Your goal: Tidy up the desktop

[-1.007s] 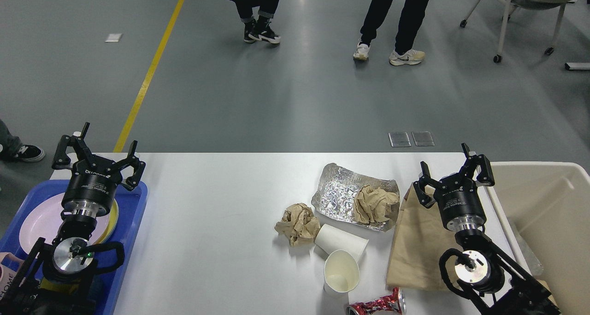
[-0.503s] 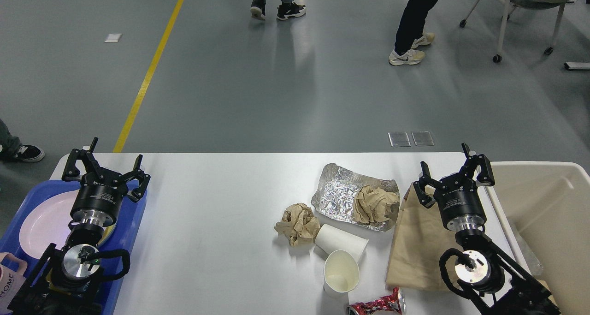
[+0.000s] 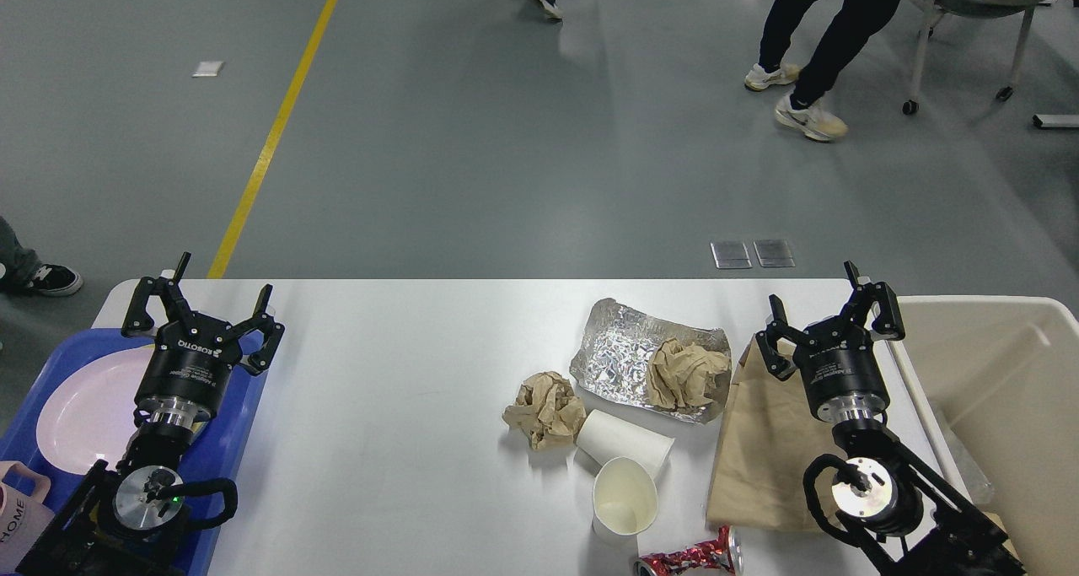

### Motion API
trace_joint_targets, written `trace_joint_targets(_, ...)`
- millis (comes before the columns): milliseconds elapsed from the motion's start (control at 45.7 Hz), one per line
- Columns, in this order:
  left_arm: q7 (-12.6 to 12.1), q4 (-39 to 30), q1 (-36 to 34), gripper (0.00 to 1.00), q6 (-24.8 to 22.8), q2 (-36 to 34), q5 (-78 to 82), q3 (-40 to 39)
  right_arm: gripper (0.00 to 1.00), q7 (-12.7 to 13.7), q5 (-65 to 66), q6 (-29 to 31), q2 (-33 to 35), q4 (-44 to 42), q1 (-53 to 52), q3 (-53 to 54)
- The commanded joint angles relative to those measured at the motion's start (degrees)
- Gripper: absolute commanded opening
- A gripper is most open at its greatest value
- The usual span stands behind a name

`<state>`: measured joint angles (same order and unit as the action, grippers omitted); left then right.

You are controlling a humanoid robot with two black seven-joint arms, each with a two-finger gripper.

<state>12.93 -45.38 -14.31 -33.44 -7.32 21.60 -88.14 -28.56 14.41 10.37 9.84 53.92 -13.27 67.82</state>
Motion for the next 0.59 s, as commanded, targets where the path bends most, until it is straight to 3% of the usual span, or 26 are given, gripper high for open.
trace_joint_targets(0, 0.87, 0.03, 0.51, 0.97, -1.01, 0.29, -0.41, 0.16, 1.0, 0.0, 0.0, 0.0, 0.0, -0.04, 0.0, 0.04)
trace_joint_targets(569, 0.87, 0.11, 0.43, 0.97, -1.36, 0.03, -0.94, 0.16, 1.0, 0.0, 0.0, 0.0, 0.0, -0.04, 0.0, -0.05)
